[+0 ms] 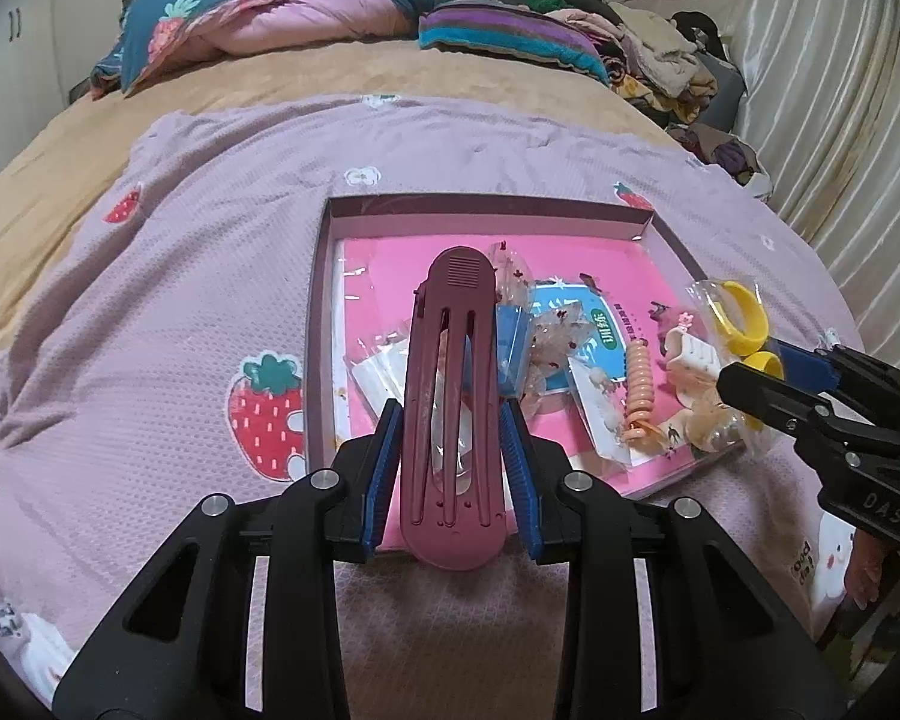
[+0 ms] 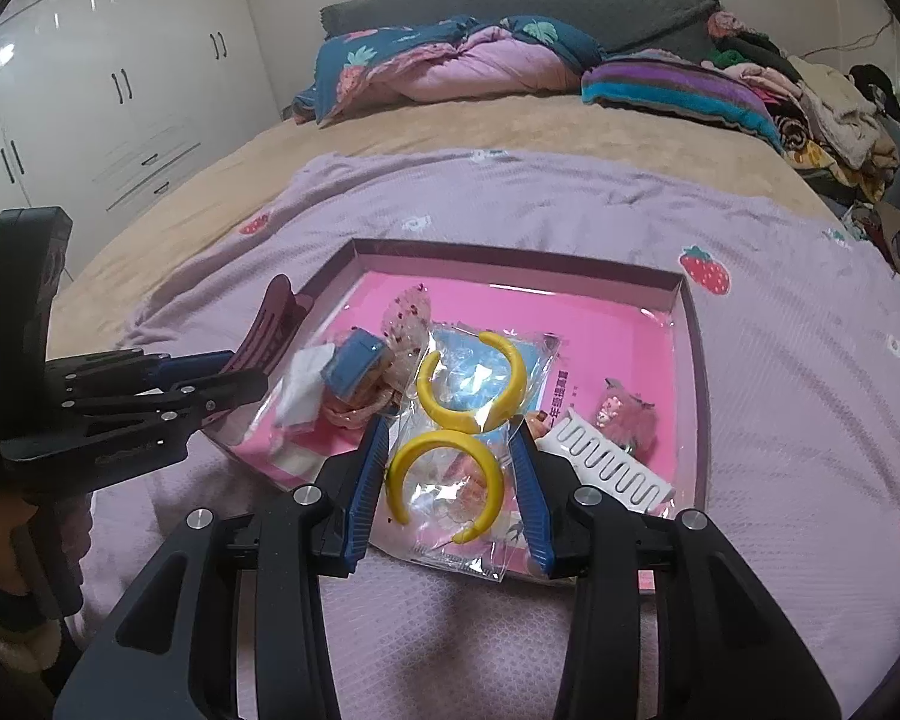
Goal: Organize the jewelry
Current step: 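Carry the red clip into the tray with the left tool while the right carries the hoop bag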
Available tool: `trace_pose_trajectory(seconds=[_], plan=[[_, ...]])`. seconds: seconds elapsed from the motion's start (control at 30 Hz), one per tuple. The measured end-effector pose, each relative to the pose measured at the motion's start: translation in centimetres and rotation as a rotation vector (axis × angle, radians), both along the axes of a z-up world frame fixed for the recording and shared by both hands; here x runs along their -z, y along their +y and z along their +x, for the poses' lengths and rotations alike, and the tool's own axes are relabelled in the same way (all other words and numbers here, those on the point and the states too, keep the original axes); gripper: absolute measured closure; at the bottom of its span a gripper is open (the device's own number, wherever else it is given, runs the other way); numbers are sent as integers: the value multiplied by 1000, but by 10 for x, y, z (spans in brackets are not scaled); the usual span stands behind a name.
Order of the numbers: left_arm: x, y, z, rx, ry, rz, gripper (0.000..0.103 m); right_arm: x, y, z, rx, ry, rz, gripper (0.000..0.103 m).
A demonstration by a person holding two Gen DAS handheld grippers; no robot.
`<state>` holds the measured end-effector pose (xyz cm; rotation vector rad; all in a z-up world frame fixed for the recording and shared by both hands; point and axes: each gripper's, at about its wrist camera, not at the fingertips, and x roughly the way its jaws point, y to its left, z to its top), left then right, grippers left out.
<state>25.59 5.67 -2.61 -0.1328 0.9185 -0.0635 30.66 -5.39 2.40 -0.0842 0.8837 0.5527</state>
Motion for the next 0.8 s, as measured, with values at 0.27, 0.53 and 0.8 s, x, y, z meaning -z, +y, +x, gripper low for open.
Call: trace_pose_trajectory(seconds=[0.27, 0.53, 0.8], plan=[[9, 1, 5, 1, 15, -11, 78, 12, 11, 3, -33, 23, -10, 64], [16, 3, 12, -1, 25, -19, 78, 21, 18, 3, -52, 41, -10, 64], [20, 3, 16, 0, 30, -23, 78, 29, 23, 6, -45, 54, -13, 64]])
